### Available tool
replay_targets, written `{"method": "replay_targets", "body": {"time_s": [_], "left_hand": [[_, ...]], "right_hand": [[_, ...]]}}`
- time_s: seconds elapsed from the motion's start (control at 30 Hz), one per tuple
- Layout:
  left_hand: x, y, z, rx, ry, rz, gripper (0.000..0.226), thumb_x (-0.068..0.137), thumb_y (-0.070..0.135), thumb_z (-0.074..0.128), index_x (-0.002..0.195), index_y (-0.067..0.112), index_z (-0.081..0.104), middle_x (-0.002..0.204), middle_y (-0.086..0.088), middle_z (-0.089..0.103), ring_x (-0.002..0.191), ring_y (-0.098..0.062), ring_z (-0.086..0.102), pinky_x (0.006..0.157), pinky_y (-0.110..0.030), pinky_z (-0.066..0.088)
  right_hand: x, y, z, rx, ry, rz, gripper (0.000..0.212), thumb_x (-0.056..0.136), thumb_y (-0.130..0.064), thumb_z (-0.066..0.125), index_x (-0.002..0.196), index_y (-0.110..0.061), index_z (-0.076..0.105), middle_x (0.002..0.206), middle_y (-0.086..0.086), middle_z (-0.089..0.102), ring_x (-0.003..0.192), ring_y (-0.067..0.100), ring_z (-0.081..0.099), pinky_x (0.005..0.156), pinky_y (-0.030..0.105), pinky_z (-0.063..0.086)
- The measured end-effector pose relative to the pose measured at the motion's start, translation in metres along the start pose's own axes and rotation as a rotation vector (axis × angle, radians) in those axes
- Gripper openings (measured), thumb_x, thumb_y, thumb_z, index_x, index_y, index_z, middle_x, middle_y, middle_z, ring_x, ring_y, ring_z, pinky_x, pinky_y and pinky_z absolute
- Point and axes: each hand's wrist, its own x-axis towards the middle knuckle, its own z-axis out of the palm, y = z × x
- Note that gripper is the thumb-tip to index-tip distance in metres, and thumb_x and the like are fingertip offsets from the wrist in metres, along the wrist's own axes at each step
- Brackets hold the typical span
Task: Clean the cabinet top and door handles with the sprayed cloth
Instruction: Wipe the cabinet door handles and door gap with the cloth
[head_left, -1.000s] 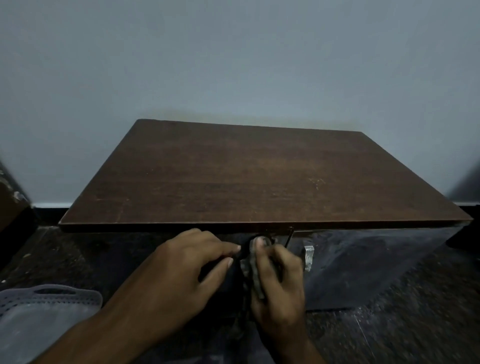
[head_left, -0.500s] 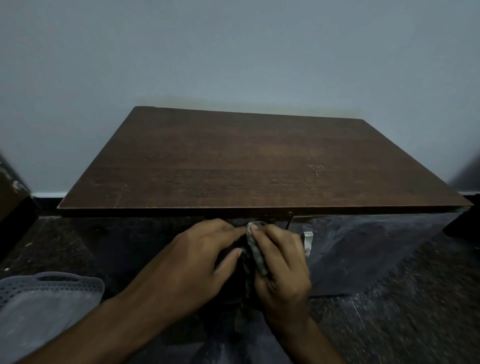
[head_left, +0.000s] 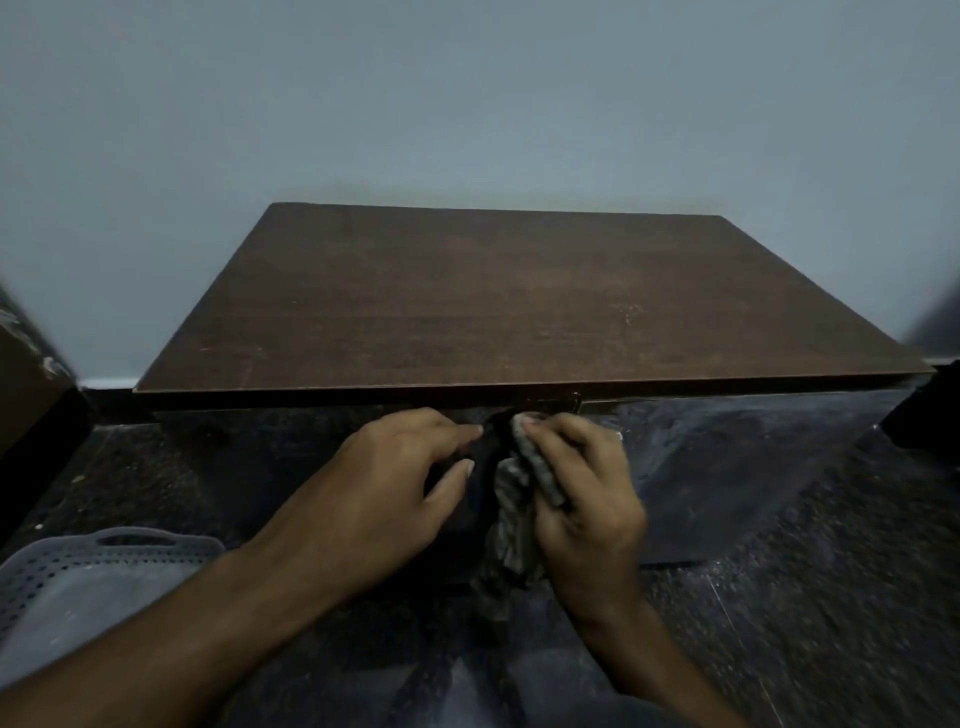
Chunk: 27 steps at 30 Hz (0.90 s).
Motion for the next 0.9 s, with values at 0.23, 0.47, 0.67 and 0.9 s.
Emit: {"method": "replay_targets", "body": {"time_s": [0.23,0.47,0.67,0.9], "left_hand": [[0.003,-0.002,-0.002,0.064,-0.037,0.035,0.042,0.088,0.035,0.055,0.126,0.021,0.068,0.110,0.011,0.069,0.100,-0.003,0.063,0.090,-0.020,0.049],[-0.003,-0.017,0.007,0.151,-0.078,0.150,0.046,0.092,0.036,0.047,0.128,0.016,0.065,0.111,0.006,0.068,0.104,-0.009,0.062,0.092,-0.020,0.048],[-0.016,-0.028,0.023,0.262,-0.098,0.301,0.041,0.095,0.020,0.053,0.131,0.003,0.059,0.115,-0.005,0.063,0.102,-0.019,0.058,0.092,-0.031,0.050],[-0.010,-0.022,0.041,0.338,-0.094,0.501,0.037,0.092,0.017,0.052,0.120,-0.003,0.065,0.104,-0.013,0.066,0.091,-0.026,0.062,0.086,-0.036,0.051]], "right_hand": [[0.003,0.001,0.004,-0.056,-0.005,-0.023,0.038,0.078,0.015,0.075,0.111,-0.004,0.074,0.110,0.011,0.063,0.098,0.021,0.056,0.085,0.032,0.051],[-0.001,0.001,0.004,-0.055,0.122,0.039,0.026,0.079,0.014,0.074,0.102,0.002,0.073,0.107,0.012,0.064,0.098,0.026,0.061,0.085,0.038,0.053],[-0.021,0.011,0.001,-0.111,-0.080,-0.077,0.050,0.077,0.016,0.055,0.125,0.004,0.064,0.127,0.016,0.052,0.113,0.032,0.055,0.092,0.045,0.050],[-0.023,0.007,-0.005,-0.113,-0.166,-0.012,0.040,0.095,-0.003,0.057,0.136,-0.002,0.056,0.133,0.015,0.049,0.118,0.026,0.050,0.103,0.031,0.044]]}}
